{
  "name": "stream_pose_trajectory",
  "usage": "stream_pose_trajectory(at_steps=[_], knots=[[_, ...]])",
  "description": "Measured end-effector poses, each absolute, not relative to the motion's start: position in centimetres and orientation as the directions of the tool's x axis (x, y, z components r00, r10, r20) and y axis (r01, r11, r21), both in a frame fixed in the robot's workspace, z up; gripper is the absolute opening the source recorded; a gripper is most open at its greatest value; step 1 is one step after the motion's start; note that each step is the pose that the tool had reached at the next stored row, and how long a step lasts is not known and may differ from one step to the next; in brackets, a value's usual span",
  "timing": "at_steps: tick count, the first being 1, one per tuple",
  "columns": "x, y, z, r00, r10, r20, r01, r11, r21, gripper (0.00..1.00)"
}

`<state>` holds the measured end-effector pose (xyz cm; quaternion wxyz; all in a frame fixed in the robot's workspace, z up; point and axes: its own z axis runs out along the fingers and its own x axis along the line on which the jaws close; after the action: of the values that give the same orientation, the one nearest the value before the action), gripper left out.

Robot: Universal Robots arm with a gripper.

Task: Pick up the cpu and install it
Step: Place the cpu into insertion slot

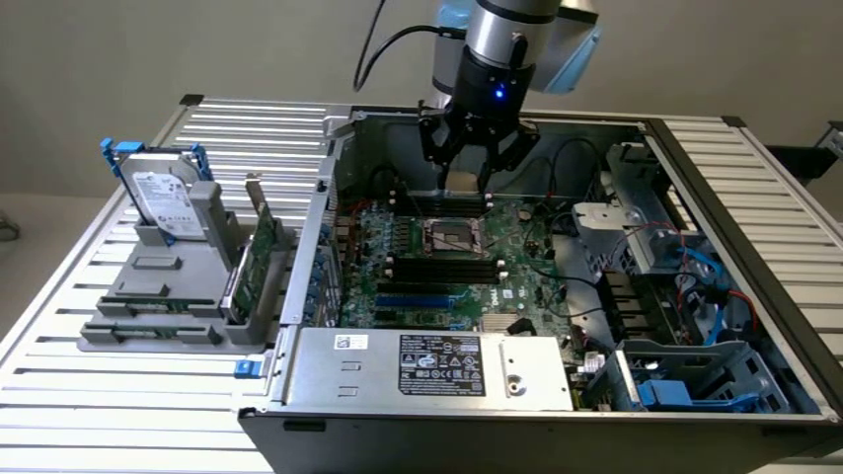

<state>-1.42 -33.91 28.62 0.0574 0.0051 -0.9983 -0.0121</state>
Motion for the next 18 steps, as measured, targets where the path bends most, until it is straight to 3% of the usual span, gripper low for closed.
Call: stream_pose_trajectory(at_steps=[18], knots=[[-1.42, -33.91, 28.55, -0.977, 0.179, 0.115, 0.183, 0.983, 0.025, 0.55]])
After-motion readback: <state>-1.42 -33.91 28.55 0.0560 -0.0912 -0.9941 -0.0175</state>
